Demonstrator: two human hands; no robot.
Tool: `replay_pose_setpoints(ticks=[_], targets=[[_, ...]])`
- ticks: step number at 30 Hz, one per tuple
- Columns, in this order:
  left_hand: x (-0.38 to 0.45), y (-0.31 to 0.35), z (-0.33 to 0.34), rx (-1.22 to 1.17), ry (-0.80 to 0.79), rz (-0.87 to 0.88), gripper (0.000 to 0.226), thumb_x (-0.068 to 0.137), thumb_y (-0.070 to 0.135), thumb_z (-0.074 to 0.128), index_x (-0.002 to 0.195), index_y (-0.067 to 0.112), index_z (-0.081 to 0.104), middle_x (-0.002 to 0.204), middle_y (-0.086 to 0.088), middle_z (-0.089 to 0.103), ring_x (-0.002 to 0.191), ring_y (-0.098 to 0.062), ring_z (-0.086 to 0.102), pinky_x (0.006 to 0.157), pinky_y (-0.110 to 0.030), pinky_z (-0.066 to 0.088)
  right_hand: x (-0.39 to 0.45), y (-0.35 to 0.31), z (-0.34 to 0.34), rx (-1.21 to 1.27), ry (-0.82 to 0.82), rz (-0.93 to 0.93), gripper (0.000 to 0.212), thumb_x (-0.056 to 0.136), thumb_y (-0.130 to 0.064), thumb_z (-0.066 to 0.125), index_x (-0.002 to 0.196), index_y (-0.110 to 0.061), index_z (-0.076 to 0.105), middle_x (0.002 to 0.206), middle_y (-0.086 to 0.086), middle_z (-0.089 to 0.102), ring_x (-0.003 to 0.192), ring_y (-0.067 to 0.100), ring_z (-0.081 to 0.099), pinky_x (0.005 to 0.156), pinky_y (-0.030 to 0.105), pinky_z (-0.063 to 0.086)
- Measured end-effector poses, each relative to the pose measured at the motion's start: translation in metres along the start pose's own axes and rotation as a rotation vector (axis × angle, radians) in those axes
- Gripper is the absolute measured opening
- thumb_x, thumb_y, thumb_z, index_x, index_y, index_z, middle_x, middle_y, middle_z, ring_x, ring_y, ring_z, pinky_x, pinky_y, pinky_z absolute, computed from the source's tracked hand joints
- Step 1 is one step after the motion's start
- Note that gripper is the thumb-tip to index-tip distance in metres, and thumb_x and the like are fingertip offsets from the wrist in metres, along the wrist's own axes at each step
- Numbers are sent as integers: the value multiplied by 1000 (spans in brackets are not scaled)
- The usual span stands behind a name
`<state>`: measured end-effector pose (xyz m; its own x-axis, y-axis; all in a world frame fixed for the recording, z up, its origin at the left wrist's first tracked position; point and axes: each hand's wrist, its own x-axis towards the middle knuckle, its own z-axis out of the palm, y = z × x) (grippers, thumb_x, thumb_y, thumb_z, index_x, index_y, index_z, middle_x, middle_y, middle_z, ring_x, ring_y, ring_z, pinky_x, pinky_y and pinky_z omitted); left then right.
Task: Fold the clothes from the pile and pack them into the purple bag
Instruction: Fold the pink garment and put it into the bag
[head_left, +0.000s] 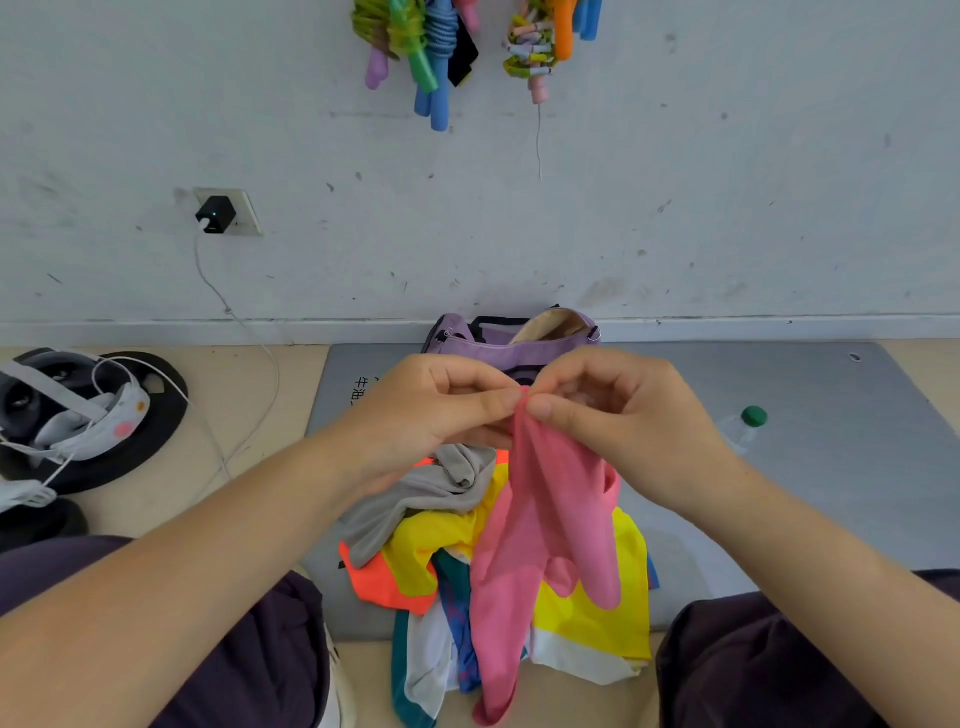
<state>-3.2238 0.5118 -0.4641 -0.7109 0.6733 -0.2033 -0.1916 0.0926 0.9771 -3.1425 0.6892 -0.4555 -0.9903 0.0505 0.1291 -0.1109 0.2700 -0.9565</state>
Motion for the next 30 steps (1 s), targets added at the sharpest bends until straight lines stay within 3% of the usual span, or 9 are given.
replay_pose_setpoints(ticks=[4, 8, 12, 15, 17, 20, 22, 26, 30], targets=[[-1, 0, 3, -31, -5, 5, 28, 79, 21, 68, 97, 1, 73, 96, -19, 74, 89, -28, 71, 82, -31, 57, 1, 1, -2, -43, 36, -30, 15, 82, -10, 75, 78, -23, 70, 66, -5, 62, 60, 14, 52, 53, 16, 41], [-2, 1, 3, -77, 3, 6, 28, 76, 22, 69, 96, 3, 74, 97, -18, 74, 88, -26, 72, 81, -29, 58, 1, 2, -2, -48, 36, -46, 17, 82, -10, 76, 77, -25, 69, 62, -15, 59, 55, 8, 46, 52, 15, 38], [-4, 4, 3, 27, -25, 57, 29, 68, 29, 75, 92, 13, 78, 97, -14, 76, 92, -22, 72, 84, -27, 57, 1, 0, -4, 30, 48, -22, 11, 78, -23, 76, 79, -20, 66, 77, 8, 66, 52, 28, 45, 50, 29, 40], [-5, 6, -1, 140, -23, 97, 21, 67, 29, 76, 86, 19, 79, 88, -9, 76, 84, -15, 71, 79, -23, 56, 1, -1, -7, 61, -40, 23, 13, 79, -19, 74, 89, -16, 66, 96, 8, 70, 56, 26, 43, 55, 33, 38], [-7, 8, -2, 198, -67, 122, 14, 70, 26, 76, 83, 21, 78, 79, -1, 76, 75, -8, 69, 71, -17, 53, 1, -1, -10, 79, -116, 76, 17, 77, -21, 74, 91, -16, 67, 90, 0, 71, 63, 25, 49, 62, 34, 43], [-11, 11, -3, 305, -103, 181, 11, 75, 25, 72, 85, 23, 75, 74, 10, 72, 68, 1, 63, 64, -13, 48, 2, 0, -15, 89, -193, 111, 18, 72, -26, 75, 89, -20, 70, 79, -5, 69, 69, 10, 60, 67, 19, 50], [-13, 14, -4, 366, -103, 212, 7, 80, 24, 71, 87, 24, 74, 78, 6, 71, 64, -2, 62, 61, -17, 49, 3, 1, -17, 41, -251, 124, 19, 73, -29, 75, 90, -20, 71, 83, -5, 68, 72, 7, 62, 70, 20, 51], [-13, 18, -10, 320, -86, 201, 5, 85, 13, 66, 90, 14, 68, 79, -5, 68, 60, -19, 65, 62, -26, 55, 4, 4, -21, -25, -358, 203, 27, 76, -29, 74, 95, -11, 68, 100, 10, 69, 76, 26, 63, 78, 40, 53], [-12, 19, -15, 287, -75, 163, 2, 88, 8, 63, 90, 9, 65, 75, 0, 69, 67, -20, 69, 68, -27, 56, 4, 3, -23, -19, -357, 216, 28, 77, -26, 74, 89, -4, 62, 87, 5, 67, 68, 11, 58, 66, 21, 49]])
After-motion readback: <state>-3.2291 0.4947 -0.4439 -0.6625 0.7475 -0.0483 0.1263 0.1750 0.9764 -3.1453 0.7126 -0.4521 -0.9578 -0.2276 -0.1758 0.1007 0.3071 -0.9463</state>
